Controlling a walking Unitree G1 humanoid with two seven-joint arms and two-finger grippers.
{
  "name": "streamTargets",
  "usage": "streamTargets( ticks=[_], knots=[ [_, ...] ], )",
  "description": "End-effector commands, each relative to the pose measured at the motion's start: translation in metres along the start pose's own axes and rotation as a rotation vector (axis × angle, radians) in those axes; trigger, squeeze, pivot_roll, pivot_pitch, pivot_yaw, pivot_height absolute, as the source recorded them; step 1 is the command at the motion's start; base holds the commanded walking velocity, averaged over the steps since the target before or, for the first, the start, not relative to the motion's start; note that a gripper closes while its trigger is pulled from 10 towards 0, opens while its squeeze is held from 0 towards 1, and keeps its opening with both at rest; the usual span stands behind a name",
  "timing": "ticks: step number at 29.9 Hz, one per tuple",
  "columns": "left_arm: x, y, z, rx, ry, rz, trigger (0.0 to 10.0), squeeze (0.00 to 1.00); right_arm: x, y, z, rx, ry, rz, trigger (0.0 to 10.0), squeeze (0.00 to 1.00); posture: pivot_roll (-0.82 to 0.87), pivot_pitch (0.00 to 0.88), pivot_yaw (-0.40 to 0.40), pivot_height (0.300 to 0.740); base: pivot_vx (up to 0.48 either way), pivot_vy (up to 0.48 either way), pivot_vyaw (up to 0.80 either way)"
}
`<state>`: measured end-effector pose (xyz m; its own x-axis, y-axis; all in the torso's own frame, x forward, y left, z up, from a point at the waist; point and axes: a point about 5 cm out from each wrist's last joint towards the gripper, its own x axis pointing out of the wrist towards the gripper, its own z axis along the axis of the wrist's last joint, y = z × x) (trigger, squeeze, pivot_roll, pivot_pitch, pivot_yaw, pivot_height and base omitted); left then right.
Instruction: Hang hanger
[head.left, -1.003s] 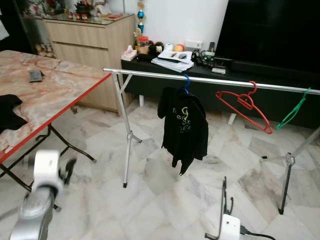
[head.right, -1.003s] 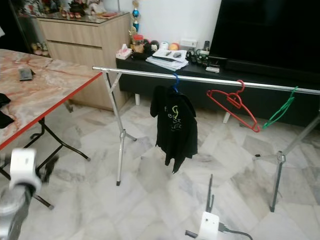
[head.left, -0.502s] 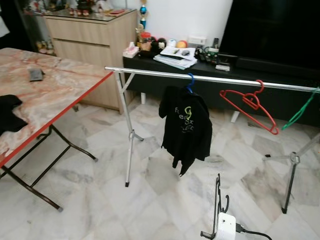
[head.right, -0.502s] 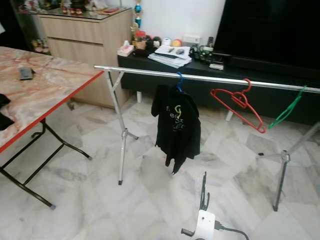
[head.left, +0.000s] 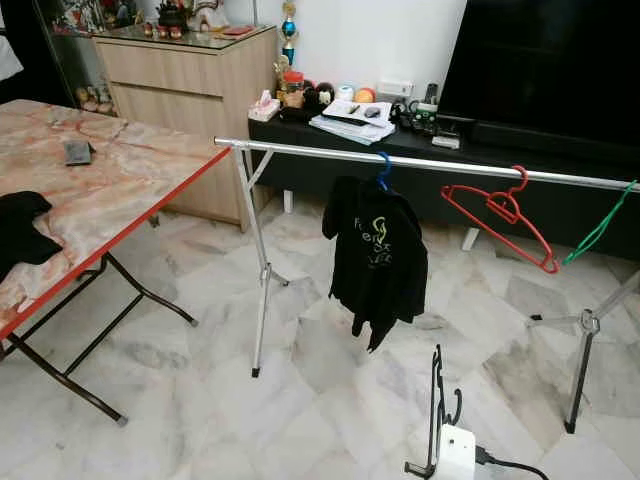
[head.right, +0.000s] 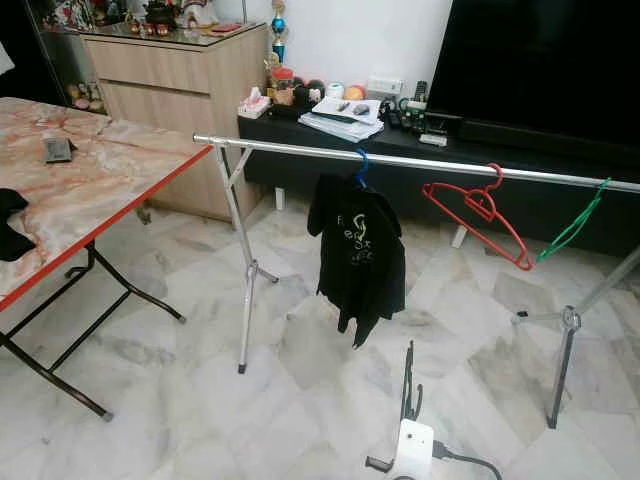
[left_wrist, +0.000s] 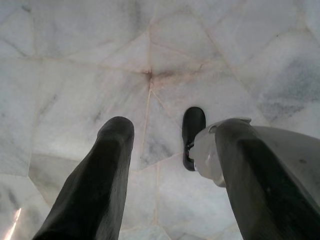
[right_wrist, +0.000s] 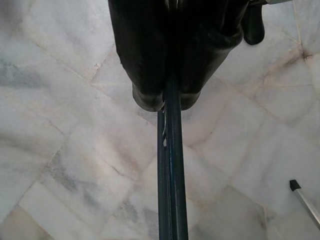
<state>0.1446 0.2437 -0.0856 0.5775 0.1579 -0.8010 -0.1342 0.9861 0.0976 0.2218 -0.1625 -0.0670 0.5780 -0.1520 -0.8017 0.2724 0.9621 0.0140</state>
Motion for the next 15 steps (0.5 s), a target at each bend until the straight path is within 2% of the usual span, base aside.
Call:
streamTargets(
  ticks=[1, 15],
  knots=[
    [0.000, -0.005, -0.002, 0.018, 0.015, -0.012, 10.0, 0.00, 0.000, 0.000, 0.001, 0.004, -0.011, 0.004, 10.0, 0.00, 0.14, 0.000, -0.040, 0.740, 0.277, 0.000, 0.00],
    [0.000, -0.015, -0.010, 0.047, 0.037, -0.040, 10.0, 0.00, -0.001, -0.001, 0.001, 0.055, -0.033, -0.056, 10.0, 0.00, 0.15, 0.000, -0.030, 0.740, 0.283, 0.000, 0.00]
  ],
)
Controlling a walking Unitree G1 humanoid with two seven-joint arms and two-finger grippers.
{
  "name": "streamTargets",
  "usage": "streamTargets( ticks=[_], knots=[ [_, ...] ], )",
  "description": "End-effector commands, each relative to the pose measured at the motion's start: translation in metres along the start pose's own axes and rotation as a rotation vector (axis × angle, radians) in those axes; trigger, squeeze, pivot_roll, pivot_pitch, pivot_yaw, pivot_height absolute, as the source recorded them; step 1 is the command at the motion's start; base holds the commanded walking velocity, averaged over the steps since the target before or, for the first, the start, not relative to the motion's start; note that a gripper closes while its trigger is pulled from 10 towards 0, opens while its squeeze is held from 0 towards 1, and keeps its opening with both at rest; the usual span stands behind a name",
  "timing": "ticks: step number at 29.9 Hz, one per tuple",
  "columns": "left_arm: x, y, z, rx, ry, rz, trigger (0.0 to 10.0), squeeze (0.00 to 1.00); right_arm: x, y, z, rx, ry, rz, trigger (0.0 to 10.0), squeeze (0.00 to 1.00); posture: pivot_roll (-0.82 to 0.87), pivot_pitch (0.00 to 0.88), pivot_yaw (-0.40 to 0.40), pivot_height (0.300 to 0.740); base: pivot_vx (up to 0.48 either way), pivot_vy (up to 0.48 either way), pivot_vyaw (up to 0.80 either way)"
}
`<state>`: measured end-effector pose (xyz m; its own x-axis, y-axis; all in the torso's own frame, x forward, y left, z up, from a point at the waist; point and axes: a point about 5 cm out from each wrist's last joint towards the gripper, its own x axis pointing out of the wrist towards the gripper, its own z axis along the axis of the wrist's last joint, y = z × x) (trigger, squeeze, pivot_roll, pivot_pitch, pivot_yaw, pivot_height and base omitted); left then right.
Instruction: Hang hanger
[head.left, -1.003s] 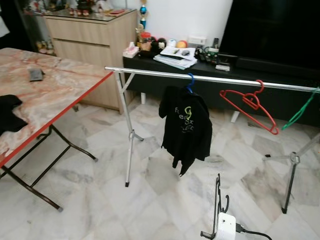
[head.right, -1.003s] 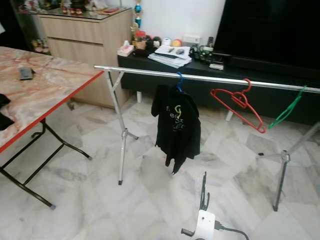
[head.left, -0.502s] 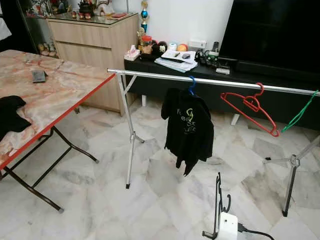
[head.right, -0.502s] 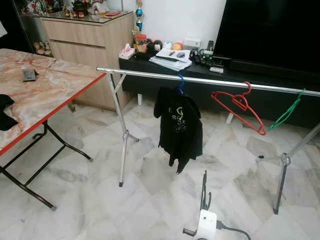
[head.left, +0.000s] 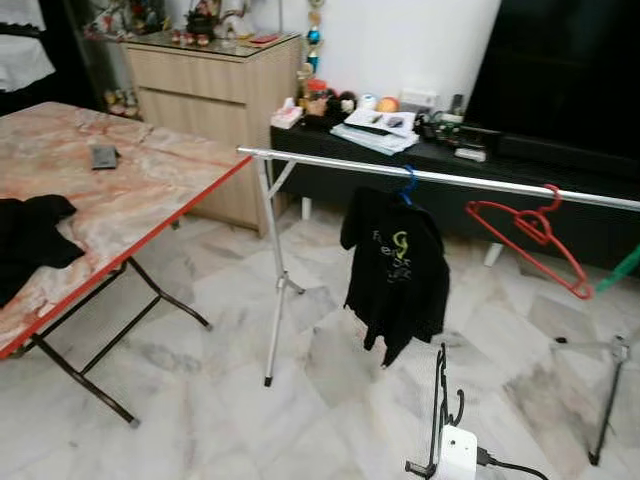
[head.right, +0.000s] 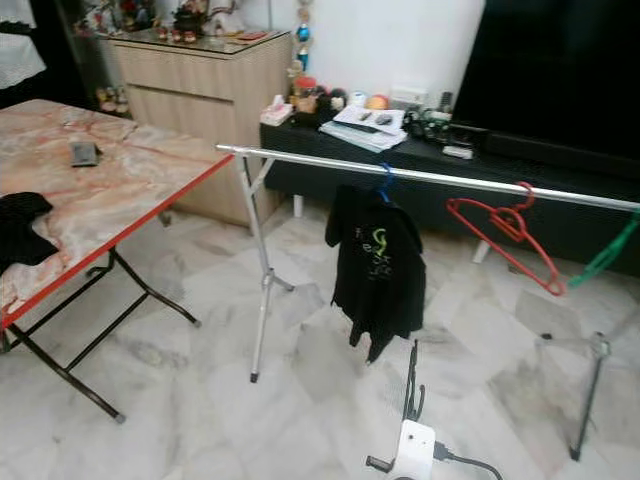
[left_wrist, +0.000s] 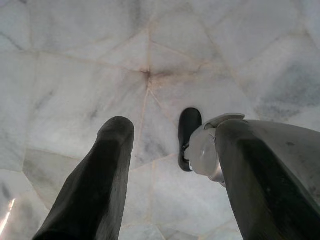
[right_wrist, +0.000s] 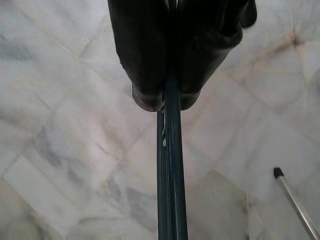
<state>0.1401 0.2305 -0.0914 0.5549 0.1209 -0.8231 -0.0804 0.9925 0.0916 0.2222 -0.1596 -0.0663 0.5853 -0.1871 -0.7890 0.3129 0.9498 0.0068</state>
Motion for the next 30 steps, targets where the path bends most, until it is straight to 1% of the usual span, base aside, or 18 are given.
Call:
streamTargets(
  ticks=[1, 6, 19, 23, 30],
  knots=[
    [0.0000, -0.0029, -0.0019, 0.010, 0.006, -0.005, 10.0, 0.00, 0.0003, -0.0041, 0.0010, 0.044, -0.010, -0.028, 10.0, 0.00, 0.15, 0.000, -0.031, 0.740, 0.277, 0.000, -0.80],
    [-0.0005, -0.0020, -0.0038, 0.009, 0.013, -0.003, 10.0, 0.00, 0.0004, -0.0040, 0.0024, 0.024, -0.019, -0.023, 10.0, 0.00, 0.15, 0.000, -0.032, 0.740, 0.276, 0.000, -0.74],
    [-0.0007, -0.0036, -0.0062, 0.023, 0.025, -0.008, 10.0, 0.00, 0.0004, -0.0022, 0.0048, 0.024, -0.033, -0.008, 10.0, 0.00, 0.15, 0.005, -0.029, 0.740, 0.272, 0.000, 0.00],
    [-0.0006, -0.0051, -0.0056, 0.054, 0.021, -0.021, 10.0, 0.00, 0.0005, -0.0016, 0.0059, 0.016, -0.036, 0.002, 10.0, 0.00, 0.16, 0.010, -0.028, 0.740, 0.256, 0.000, 0.00],
    [-0.0010, -0.0052, -0.0075, 0.051, 0.025, -0.021, 10.0, 0.00, 0.0005, -0.0007, 0.0060, 0.010, -0.035, 0.013, 10.0, 0.00, 0.16, 0.016, -0.028, 0.740, 0.259, 0.000, 0.00]
  ],
)
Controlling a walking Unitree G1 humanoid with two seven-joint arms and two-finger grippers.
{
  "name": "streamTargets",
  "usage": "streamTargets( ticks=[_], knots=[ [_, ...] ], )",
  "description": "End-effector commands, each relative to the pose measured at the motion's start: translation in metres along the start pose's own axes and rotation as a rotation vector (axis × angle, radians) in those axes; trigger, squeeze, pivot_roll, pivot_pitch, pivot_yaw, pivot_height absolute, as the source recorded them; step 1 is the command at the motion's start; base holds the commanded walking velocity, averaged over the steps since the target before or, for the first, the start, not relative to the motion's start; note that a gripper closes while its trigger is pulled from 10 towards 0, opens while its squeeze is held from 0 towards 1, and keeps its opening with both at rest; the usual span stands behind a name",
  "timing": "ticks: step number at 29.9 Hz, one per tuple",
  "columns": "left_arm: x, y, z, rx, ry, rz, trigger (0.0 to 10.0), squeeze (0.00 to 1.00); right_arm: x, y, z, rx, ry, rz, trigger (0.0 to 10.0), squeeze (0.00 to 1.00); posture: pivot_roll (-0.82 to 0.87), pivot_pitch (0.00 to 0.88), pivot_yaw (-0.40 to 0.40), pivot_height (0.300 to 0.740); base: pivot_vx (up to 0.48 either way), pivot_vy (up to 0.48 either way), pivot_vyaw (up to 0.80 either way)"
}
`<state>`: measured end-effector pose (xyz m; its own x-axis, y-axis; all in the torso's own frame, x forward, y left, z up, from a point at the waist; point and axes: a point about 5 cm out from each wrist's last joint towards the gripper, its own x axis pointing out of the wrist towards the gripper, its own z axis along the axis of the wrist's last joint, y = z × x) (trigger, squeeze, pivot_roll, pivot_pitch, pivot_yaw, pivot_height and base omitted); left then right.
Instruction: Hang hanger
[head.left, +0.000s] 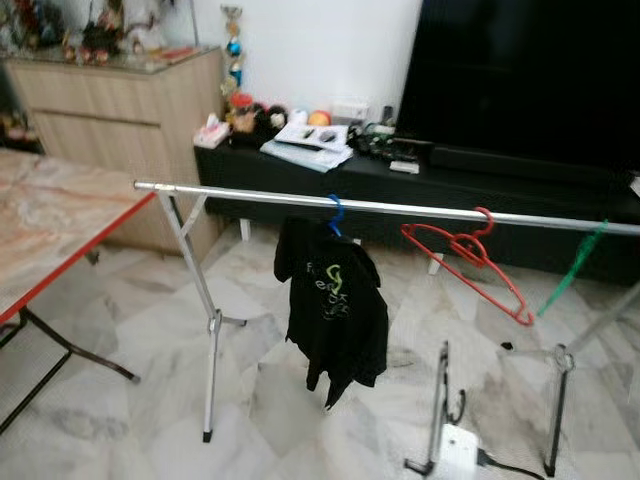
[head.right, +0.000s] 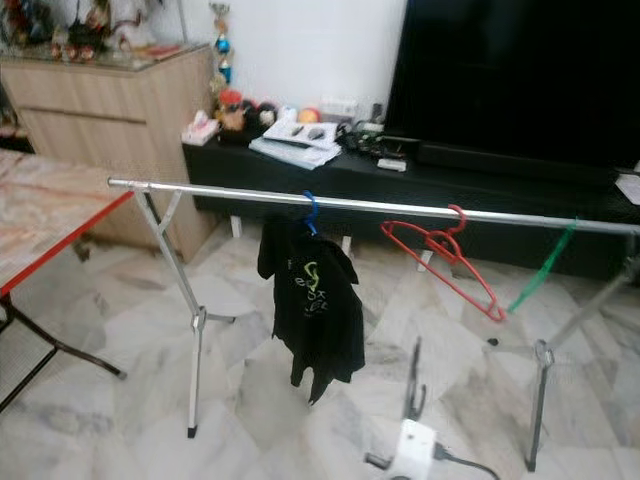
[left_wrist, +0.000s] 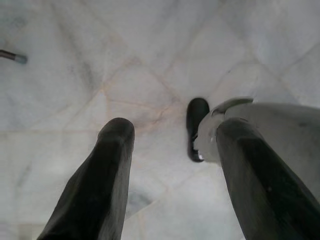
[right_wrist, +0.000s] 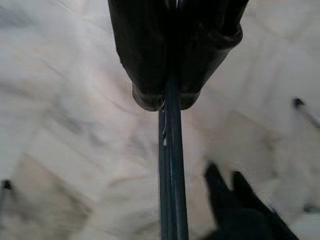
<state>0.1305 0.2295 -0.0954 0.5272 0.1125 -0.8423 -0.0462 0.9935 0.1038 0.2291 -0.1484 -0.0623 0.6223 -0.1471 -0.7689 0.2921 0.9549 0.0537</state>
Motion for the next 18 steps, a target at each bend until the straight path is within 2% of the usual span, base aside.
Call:
streamTargets(
  ticks=[1, 18],
  knots=[
    [0.0011, -0.0048, 0.0030, 0.015, -0.009, -0.013, 10.0, 0.00, 0.0011, -0.0135, 0.0014, -0.004, -0.006, -0.035, 10.0, 0.00, 0.16, 0.017, -0.028, 0.740, 0.266, 0.000, 0.00],
    [0.0013, -0.0087, 0.0032, 0.003, -0.016, -0.021, 10.0, 0.00, 0.0016, -0.0135, 0.0041, -0.040, -0.017, -0.008, 10.0, 0.00, 0.16, 0.024, -0.033, 0.740, 0.267, 0.000, 0.00]
  ],
)
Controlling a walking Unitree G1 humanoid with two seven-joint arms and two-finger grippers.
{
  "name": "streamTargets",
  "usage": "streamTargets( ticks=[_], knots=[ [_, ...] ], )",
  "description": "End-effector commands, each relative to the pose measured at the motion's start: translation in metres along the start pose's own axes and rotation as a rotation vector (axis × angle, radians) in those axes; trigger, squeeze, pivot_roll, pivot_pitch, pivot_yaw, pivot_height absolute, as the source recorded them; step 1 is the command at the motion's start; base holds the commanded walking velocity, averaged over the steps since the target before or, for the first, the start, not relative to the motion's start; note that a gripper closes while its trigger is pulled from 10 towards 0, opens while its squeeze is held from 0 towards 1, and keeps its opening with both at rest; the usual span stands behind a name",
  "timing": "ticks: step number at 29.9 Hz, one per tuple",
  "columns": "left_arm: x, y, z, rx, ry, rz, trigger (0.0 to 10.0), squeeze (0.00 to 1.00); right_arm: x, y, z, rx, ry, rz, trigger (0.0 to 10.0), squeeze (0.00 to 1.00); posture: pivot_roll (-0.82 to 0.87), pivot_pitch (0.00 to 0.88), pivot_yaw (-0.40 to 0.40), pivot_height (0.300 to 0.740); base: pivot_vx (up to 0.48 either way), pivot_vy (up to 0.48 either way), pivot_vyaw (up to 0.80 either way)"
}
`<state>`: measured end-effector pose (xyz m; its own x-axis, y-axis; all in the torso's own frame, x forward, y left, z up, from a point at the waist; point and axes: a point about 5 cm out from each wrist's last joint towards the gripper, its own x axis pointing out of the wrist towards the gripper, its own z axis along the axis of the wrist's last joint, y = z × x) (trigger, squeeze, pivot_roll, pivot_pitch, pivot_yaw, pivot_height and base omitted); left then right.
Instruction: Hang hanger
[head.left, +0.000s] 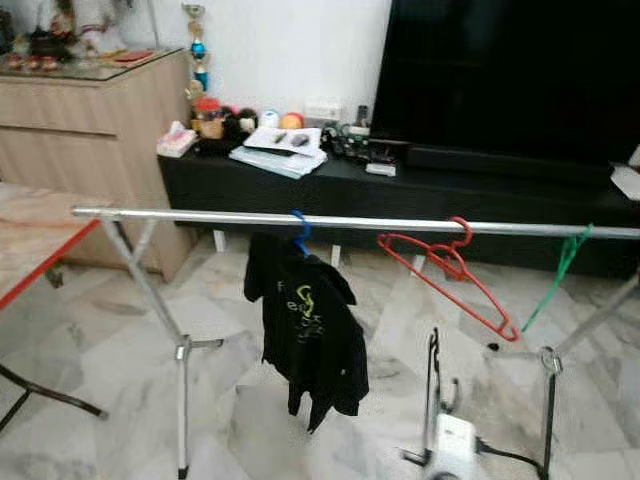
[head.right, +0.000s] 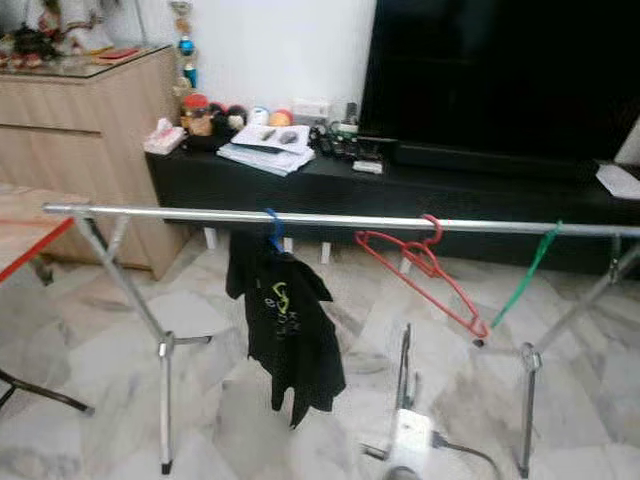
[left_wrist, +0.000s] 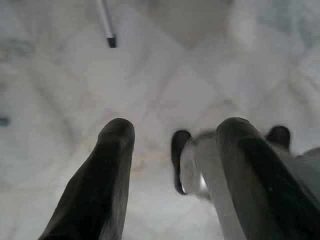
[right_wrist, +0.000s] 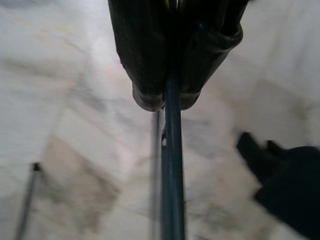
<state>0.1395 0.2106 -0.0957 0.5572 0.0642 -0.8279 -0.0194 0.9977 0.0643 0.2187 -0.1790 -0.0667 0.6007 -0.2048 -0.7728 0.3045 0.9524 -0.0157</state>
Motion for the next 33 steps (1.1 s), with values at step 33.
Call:
streamTargets(
  ticks=[33],
  knots=[
    [-0.004, 0.012, -0.012, -0.014, 0.053, 0.020, 10.0, 0.00, -0.002, 0.030, 0.019, -0.215, -0.087, 0.319, 10.0, 0.00, 0.16, 0.043, -0.035, 0.740, 0.145, 0.000, 0.00]
  ],
)
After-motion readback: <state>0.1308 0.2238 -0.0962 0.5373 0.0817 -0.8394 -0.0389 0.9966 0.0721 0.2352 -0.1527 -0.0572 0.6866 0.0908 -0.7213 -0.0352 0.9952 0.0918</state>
